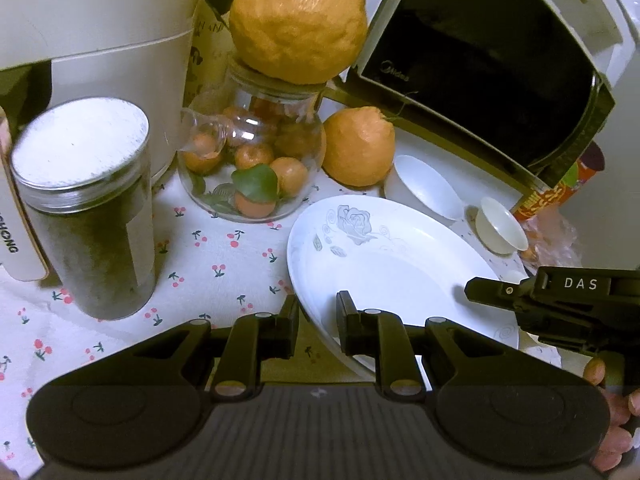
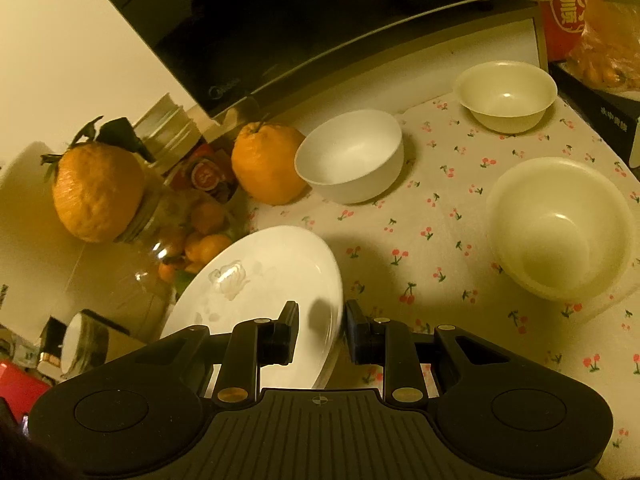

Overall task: Organize plates and bowls
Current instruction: 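Close the left gripper on the white plate's rim while the right gripper grips it too, then lift the plain white plate with both grippers toward the stacked blue-patterned plates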

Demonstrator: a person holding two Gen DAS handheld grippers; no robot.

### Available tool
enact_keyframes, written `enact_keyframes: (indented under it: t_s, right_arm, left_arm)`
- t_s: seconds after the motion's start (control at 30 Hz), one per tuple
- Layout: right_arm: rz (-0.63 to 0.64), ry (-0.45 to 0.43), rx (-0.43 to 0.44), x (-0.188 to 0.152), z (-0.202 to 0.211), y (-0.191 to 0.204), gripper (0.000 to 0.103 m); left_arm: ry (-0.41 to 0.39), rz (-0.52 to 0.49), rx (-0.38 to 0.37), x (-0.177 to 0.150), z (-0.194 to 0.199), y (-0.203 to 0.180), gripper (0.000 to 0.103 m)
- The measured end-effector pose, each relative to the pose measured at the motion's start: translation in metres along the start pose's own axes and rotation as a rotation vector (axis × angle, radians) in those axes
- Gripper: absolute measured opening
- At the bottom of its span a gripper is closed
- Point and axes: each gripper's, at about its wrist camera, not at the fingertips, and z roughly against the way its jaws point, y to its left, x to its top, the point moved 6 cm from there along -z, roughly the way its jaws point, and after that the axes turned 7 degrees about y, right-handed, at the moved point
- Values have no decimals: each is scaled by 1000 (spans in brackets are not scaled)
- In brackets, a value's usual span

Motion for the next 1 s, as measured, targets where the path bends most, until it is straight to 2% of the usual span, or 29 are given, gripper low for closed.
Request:
enact_keyframes:
  t_s: [0.47,1.0]
  right_arm:
    - [4,17,29,-18,35,2,24]
    - [57,57,19,-48,73,-6,24]
  left_arm:
    - [-7,-46,-24,-12,29,-10,17]
    - [31,-110,-79,-44,54,-22,17]
